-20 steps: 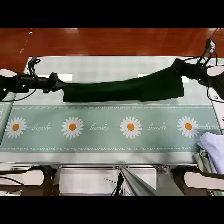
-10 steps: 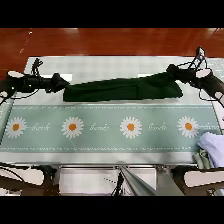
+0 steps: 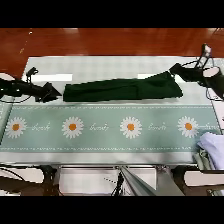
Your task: Fold the shirts.
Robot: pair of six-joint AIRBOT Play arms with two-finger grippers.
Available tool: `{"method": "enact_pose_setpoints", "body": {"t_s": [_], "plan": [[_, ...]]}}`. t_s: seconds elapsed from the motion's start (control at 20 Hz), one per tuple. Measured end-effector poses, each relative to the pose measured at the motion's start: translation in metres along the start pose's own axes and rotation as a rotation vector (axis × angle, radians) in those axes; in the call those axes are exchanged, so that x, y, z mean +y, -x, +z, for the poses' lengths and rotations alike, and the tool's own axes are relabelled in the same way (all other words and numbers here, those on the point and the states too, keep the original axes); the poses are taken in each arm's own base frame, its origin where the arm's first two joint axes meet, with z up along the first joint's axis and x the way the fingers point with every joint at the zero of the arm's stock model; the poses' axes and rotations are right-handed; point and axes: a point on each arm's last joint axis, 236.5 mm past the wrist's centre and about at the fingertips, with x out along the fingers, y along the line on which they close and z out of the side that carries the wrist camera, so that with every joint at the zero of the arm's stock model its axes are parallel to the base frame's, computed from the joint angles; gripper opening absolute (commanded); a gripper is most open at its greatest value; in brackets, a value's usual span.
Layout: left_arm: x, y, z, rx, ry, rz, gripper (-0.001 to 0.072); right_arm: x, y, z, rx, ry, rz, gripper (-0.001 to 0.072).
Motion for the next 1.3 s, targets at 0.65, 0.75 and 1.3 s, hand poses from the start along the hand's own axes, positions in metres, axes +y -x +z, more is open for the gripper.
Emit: {"method": "enact_pose_setpoints", "body": {"t_s": [0.65, 0.75, 1.3], "plan": [[-0.036, 0.012, -0.031, 0.094, -0.077, 0.002, 0.0354, -0.05, -0.001, -0.092, 0.391, -0.395, 0.102, 0.0606], [-0.046, 0.007, -0.033, 0.098, -0.099, -0.016, 0.0354, -0.025, -0.011, -0.101, 0.42, -0.417, 0.169, 0.0534], [-0.171, 0.019, -0.004, -0.047, -0.178, -0.393, 0.0021, 0.09, 0.034, -0.085, 0.414, -0.168, 0.393, 0.0041]]}}
